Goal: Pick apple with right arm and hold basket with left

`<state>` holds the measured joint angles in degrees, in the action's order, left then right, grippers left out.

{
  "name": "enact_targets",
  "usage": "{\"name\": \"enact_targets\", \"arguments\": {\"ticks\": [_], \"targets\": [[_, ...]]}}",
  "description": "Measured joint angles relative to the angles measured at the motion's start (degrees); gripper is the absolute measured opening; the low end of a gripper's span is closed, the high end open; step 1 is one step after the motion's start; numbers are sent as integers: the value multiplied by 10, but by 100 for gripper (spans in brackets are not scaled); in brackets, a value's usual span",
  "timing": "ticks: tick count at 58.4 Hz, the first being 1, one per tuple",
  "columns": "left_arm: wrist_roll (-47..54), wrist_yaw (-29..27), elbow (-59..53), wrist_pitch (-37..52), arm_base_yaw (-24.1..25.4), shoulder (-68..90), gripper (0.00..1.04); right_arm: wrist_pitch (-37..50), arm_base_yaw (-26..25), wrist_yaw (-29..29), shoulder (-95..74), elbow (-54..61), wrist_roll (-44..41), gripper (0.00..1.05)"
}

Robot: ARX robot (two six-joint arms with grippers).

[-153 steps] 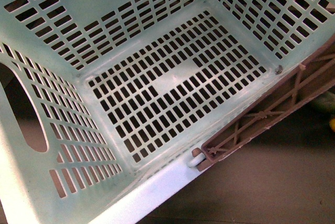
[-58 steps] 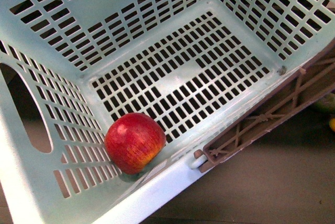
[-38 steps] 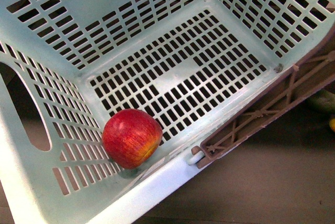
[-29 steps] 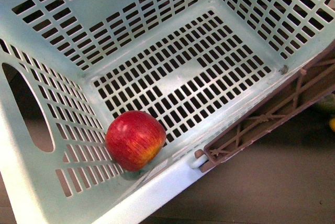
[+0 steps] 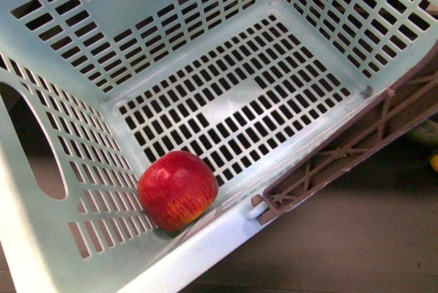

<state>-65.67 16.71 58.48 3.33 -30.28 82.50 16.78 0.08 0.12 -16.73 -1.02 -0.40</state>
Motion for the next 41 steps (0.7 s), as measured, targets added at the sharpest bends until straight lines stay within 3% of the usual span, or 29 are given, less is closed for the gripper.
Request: {"name": "enact_targets", "arguments": {"ticks": [22, 29, 41], "targets": [[0, 0, 0, 0, 0, 0, 16, -64, 0, 0, 64, 0, 0, 2], [0, 0, 0, 0, 0, 0, 16, -161, 0, 0, 150, 0, 0, 2], [-1, 1, 0, 0, 0, 0, 16, -167, 0, 0, 163, 0, 0, 2]]}}
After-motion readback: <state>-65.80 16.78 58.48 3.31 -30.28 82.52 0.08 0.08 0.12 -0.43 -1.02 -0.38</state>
